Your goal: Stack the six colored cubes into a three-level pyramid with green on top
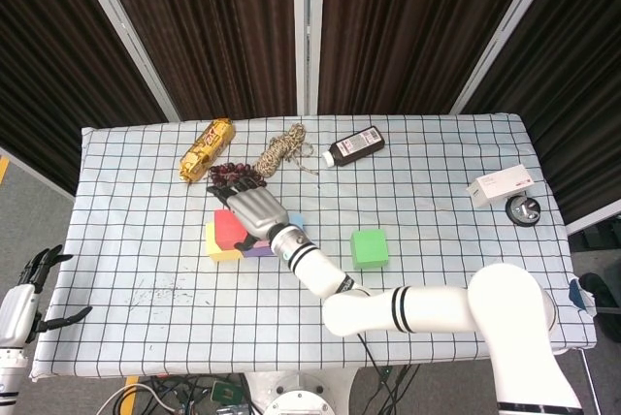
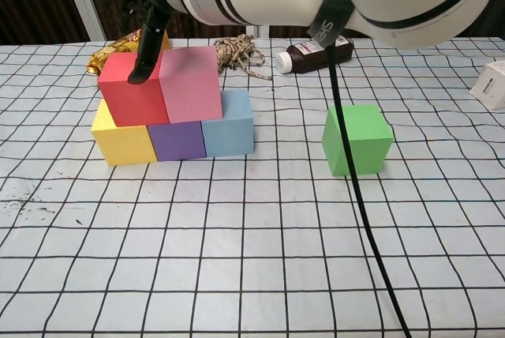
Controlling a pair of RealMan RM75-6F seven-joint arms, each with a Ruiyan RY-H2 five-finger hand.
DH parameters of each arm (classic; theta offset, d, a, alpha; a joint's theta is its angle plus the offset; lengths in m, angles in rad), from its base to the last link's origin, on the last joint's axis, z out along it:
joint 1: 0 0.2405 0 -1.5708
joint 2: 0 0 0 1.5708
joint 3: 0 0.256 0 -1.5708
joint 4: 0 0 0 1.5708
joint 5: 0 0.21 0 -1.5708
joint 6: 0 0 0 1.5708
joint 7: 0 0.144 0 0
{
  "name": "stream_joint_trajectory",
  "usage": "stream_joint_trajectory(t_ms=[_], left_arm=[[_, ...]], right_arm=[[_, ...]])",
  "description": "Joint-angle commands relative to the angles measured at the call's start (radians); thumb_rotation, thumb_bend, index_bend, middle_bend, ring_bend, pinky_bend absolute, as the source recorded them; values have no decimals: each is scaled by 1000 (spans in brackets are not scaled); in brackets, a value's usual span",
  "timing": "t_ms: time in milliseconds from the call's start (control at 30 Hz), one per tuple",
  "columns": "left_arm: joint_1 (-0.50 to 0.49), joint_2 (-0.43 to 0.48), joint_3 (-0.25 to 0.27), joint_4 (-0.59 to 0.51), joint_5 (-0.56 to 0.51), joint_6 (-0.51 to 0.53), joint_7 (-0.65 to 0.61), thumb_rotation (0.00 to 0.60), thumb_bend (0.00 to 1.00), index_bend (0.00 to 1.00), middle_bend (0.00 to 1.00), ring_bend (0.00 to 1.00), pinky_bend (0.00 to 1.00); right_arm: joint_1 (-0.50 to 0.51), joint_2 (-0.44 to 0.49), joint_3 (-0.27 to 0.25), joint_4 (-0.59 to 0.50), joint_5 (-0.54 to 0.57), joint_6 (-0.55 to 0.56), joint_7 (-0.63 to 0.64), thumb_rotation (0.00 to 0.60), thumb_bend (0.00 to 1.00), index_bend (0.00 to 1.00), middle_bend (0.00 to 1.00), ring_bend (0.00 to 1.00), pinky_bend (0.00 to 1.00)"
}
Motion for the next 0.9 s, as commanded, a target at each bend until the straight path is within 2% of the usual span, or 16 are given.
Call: stream_joint_trajectory(t_ms=[33, 200, 333, 500, 667, 900], left_arm=[[-1, 2, 0, -4, 2, 2, 5, 600, 0, 42, 184, 0, 46], [-7, 5, 0, -21, 7, 2, 23, 600, 0, 41, 183, 0, 46], [-10, 10, 0, -37, 10, 2, 39, 600, 0, 41, 184, 0, 46], [-15, 17, 1, -58, 13, 0, 57, 600, 0, 42, 183, 0, 46], [-20, 18, 0, -74, 13, -5, 74, 600, 0, 41, 184, 0, 46], [-23, 18, 2, -82, 11, -11, 84, 600, 0, 42, 184, 0, 46]], right_arm=[[-24, 34, 16, -42, -34, 12, 28, 600, 113, 0, 131, 0, 0], [-79, 120, 16, -140, -84, 53, 54, 600, 112, 0, 132, 0, 0], [-128, 199, -8, -224, -115, 91, 54, 600, 111, 0, 131, 0, 0], [-194, 324, -67, -337, -134, 133, 23, 600, 108, 0, 123, 0, 0], [-279, 416, -132, -404, -188, 174, 27, 600, 100, 0, 120, 0, 0], [-407, 445, -243, -400, -319, 180, 75, 600, 62, 0, 112, 0, 0]])
